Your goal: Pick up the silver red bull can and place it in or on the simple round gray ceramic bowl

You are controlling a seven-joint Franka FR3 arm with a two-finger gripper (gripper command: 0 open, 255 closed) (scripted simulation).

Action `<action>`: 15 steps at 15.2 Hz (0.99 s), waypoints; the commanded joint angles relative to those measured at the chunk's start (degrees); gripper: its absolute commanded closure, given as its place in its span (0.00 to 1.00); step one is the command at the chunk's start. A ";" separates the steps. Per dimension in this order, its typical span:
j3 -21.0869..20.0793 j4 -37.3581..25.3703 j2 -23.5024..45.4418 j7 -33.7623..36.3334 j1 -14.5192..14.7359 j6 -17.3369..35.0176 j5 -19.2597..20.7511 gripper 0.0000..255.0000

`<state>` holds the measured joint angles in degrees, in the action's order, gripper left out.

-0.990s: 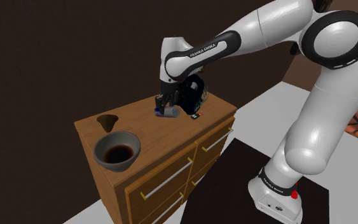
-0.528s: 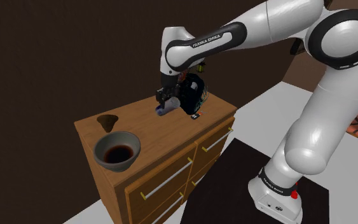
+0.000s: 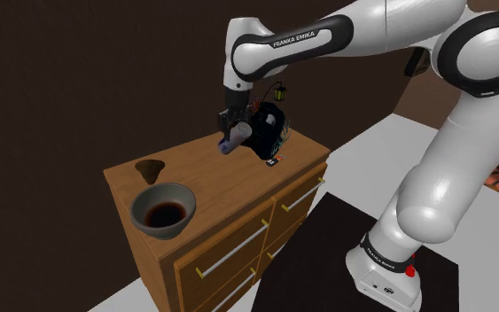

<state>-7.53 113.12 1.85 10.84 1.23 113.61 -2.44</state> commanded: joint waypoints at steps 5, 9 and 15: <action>-3.27 -2.04 1.01 6.87 3.50 -0.76 0.18 1.00; -5.75 -4.64 3.11 12.43 6.38 -1.08 0.75 1.00; -9.04 -10.63 7.87 20.80 10.98 -2.19 2.42 1.00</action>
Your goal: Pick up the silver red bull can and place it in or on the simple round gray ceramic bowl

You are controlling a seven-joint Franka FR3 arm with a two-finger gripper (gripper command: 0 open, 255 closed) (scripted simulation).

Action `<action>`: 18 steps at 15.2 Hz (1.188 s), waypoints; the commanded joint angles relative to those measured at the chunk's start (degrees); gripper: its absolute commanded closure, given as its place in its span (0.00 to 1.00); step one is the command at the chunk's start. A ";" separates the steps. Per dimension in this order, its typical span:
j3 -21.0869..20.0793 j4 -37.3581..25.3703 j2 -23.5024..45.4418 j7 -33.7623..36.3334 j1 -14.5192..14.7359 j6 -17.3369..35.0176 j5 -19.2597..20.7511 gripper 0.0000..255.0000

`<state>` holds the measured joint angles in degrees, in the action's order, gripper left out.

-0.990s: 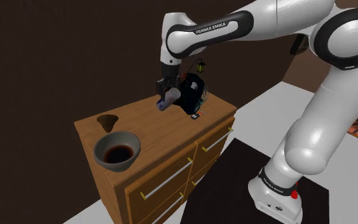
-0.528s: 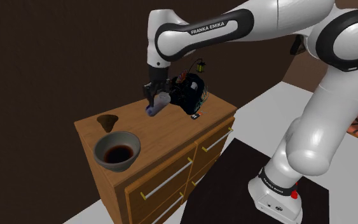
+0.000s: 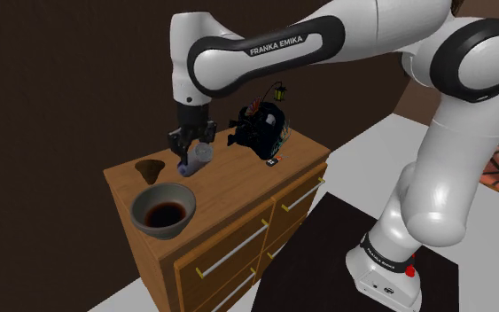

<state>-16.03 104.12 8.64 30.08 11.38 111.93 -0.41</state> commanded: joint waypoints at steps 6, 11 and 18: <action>-2.97 -10.45 7.81 9.71 6.19 -2.73 3.04 1.00; -3.27 -11.12 10.00 11.48 7.52 -1.29 3.89 1.00; -3.04 -7.60 11.40 11.67 7.57 3.56 4.42 1.00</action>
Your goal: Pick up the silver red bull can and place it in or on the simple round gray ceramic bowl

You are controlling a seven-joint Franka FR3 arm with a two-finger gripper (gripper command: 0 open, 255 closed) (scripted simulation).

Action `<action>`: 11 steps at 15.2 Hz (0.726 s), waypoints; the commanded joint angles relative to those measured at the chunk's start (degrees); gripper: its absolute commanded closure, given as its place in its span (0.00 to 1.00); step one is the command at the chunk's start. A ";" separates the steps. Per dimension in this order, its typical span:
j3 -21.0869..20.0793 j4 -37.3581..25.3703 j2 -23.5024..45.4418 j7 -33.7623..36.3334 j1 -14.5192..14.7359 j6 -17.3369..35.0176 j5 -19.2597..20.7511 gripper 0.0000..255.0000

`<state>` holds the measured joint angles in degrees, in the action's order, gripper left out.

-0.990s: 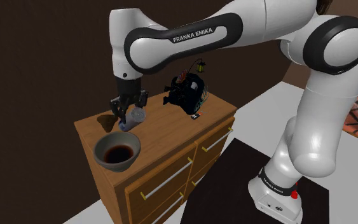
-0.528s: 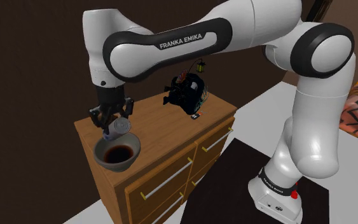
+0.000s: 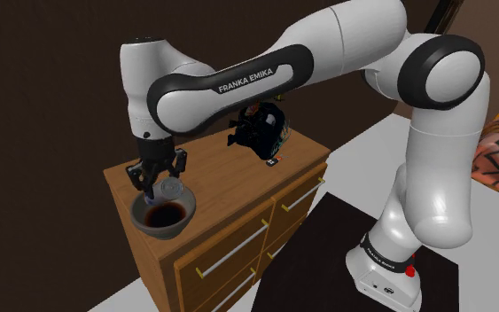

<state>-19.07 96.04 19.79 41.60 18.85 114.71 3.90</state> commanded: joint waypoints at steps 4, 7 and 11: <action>0.17 2.14 1.26 0.31 0.18 3.40 0.49 1.00; 0.16 2.14 1.26 0.31 0.17 3.40 0.50 1.00; 0.15 2.14 1.26 0.31 0.16 3.40 0.50 1.00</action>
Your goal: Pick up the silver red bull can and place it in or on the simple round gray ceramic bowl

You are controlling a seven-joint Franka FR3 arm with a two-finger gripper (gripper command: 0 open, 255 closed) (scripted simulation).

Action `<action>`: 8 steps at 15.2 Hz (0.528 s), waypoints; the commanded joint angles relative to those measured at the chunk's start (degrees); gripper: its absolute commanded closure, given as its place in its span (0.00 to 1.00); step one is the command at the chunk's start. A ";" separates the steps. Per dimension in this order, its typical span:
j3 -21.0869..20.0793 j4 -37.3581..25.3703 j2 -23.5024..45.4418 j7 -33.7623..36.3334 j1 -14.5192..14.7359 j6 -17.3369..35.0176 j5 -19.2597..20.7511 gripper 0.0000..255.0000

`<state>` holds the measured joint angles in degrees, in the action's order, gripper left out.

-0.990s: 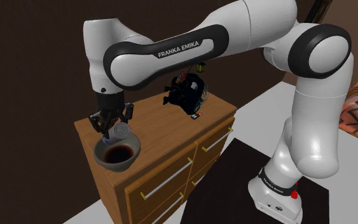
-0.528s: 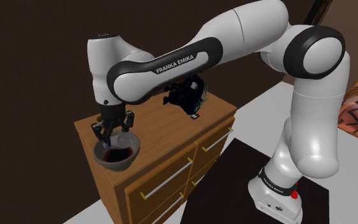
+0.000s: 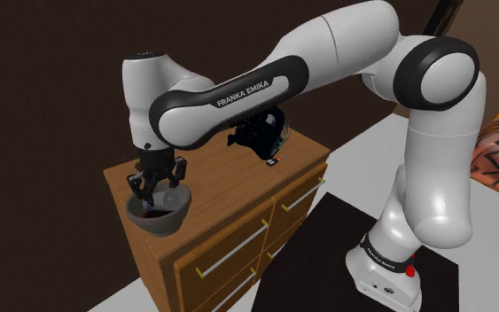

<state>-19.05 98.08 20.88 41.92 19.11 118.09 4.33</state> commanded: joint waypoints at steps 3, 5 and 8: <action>0.11 0.28 0.05 -0.01 -0.11 0.07 0.03 0.00; 0.11 0.28 0.06 0.00 -0.10 0.08 0.04 0.00; -0.05 -2.06 -1.09 -0.33 -0.28 -3.35 -0.42 0.00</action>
<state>-19.03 96.70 20.46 41.79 18.97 116.10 4.15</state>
